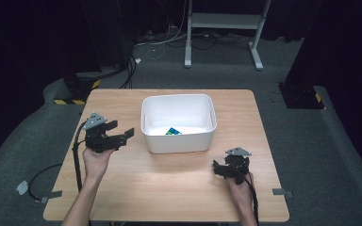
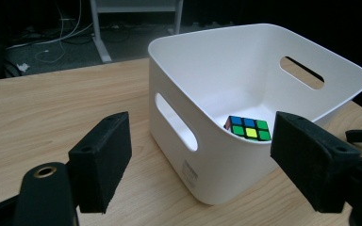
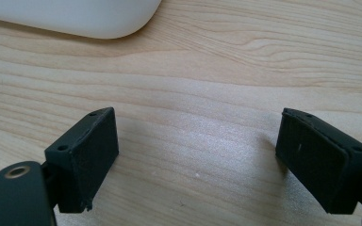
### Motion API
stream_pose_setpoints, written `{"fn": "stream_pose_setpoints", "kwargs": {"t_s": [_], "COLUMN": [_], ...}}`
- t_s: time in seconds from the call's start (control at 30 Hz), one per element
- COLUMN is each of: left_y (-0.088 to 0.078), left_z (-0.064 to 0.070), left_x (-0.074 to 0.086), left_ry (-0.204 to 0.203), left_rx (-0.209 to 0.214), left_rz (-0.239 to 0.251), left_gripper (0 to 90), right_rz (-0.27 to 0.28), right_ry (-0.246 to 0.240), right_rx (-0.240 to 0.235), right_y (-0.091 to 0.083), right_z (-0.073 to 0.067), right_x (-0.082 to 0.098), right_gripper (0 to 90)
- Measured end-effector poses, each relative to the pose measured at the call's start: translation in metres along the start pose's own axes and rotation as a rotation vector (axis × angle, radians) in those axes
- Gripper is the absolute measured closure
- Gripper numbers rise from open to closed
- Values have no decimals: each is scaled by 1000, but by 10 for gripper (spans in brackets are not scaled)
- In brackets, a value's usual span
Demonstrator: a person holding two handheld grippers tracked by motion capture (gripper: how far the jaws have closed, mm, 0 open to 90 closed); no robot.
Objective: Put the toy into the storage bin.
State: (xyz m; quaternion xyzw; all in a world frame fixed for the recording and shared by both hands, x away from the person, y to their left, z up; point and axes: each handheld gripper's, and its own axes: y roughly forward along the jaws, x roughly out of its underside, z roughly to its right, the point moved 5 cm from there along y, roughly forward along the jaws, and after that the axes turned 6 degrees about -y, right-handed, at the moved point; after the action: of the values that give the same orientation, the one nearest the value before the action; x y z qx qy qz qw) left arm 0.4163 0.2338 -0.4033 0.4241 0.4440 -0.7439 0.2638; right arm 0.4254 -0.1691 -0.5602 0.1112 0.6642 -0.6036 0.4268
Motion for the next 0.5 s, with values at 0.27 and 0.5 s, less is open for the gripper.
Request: {"fn": "stream_pose_setpoints", "kwargs": {"t_s": [0.27, 0.5], "left_y": [-3, -5], "left_z": [-3, -4], "left_x": [7, 11], "left_ry": [-13, -20], "left_rx": [1, 2], "left_rz": [-3, -3], "left_gripper": [213, 212], "right_rz": [0, 0], "right_ry": [0, 0], "right_rx": [0, 0], "right_y": [0, 0], "right_z": [0, 0], "right_x": [0, 0], "right_gripper": [134, 134]}}
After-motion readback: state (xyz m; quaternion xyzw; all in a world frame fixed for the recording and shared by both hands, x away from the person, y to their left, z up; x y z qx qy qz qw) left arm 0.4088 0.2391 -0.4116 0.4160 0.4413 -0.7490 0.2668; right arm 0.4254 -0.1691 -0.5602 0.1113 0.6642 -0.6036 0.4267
